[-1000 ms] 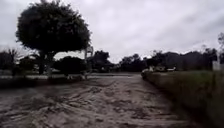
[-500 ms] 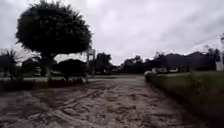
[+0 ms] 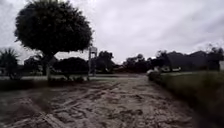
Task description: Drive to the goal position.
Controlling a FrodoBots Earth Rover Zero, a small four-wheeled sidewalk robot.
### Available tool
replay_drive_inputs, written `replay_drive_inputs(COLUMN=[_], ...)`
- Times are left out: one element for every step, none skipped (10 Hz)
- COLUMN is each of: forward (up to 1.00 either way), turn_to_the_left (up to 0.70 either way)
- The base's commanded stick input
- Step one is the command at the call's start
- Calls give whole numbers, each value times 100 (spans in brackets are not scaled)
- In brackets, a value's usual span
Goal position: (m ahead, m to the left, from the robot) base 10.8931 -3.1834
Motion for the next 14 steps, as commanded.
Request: replay_drive_inputs(forward=[50,50,50,50,50,50,50,50,50,50,50,50,50,50], turn_to_the_left=[0,0,0,0,0,0,0,0,0,0,0,0,0,0])
